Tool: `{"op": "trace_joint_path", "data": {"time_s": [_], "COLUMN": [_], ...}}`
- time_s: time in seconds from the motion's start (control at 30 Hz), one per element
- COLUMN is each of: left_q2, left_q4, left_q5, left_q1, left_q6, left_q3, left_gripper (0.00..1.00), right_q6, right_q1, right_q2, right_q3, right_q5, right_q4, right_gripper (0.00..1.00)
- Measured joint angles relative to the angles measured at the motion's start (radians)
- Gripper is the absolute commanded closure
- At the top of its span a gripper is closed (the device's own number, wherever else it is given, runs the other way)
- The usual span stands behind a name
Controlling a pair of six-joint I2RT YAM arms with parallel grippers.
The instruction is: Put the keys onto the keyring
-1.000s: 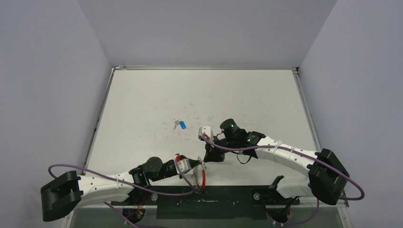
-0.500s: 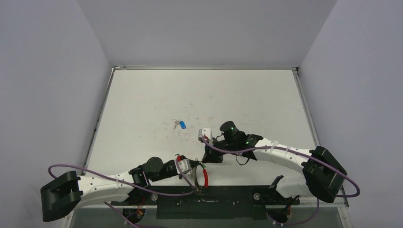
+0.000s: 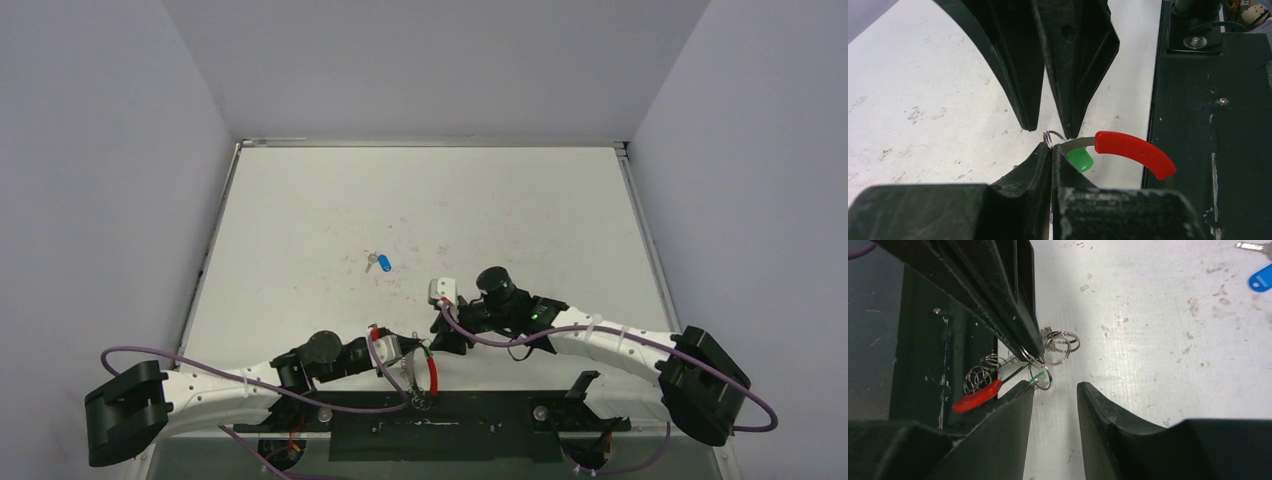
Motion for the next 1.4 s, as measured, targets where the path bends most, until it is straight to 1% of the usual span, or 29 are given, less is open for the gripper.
{"op": "trace_joint_path", "data": {"time_s": [0.1,0.2,0.3,0.33,0.63,0.8,1.03,1.07,1.13,1.23,1.27,1.4], "left_q2": [-0.009,-0.016,-0.021,-0.022,-0.027,-0.027,-0.027,-0.027,-0.027,-0.029,-0.029,-0.036], "left_q4": [0.003,0.003,0.003,0.003,0.003,0.003,0.0,0.0,-0.001,-0.001,-0.001,-0.005], "left_q5": [0.0,0.0,0.0,0.002,0.015,0.019,0.029,0.03,0.032,0.034,0.032,0.029], "left_q1": [-0.001,-0.001,-0.001,-0.001,-0.001,-0.001,-0.001,-0.001,-0.001,-0.001,-0.001,-0.001], "left_q6": [0.0,0.0,0.0,0.0,0.0,0.0,0.0,0.0,0.0,0.0,0.0,-0.002], "left_q3": [0.0,0.0,0.0,0.0,0.0,0.0,0.0,0.0,0.0,0.0,0.0,-0.005], "left_gripper": [1.0,1.0,1.0,1.0,1.0,1.0,1.0,1.0,1.0,1.0,1.0,1.0], "right_q6": [-0.006,-0.019,-0.043,-0.052,-0.111,-0.13,-0.136,-0.136,-0.136,-0.136,-0.136,-0.14], "right_q1": [0.0,0.0,0.0,0.0,0.002,0.016,0.048,0.051,0.058,0.06,0.06,0.061], "right_q2": [-0.079,-0.146,-0.183,-0.187,-0.187,-0.148,-0.095,-0.091,-0.084,-0.084,-0.082,-0.077], "right_q3": [-0.031,-0.051,-0.06,-0.062,-0.092,-0.092,-0.092,-0.092,-0.092,-0.092,-0.091,-0.085], "right_q5": [0.028,0.043,0.041,0.037,-0.032,-0.058,-0.06,-0.06,-0.056,-0.051,-0.049,-0.046], "right_q4": [0.008,0.016,0.032,0.042,0.116,0.14,0.161,0.166,0.172,0.183,0.184,0.172], "right_gripper": [0.56,0.57,0.67,0.67,0.68,0.71,0.72,0.73,0.79,0.98,1.0,1.0]}}
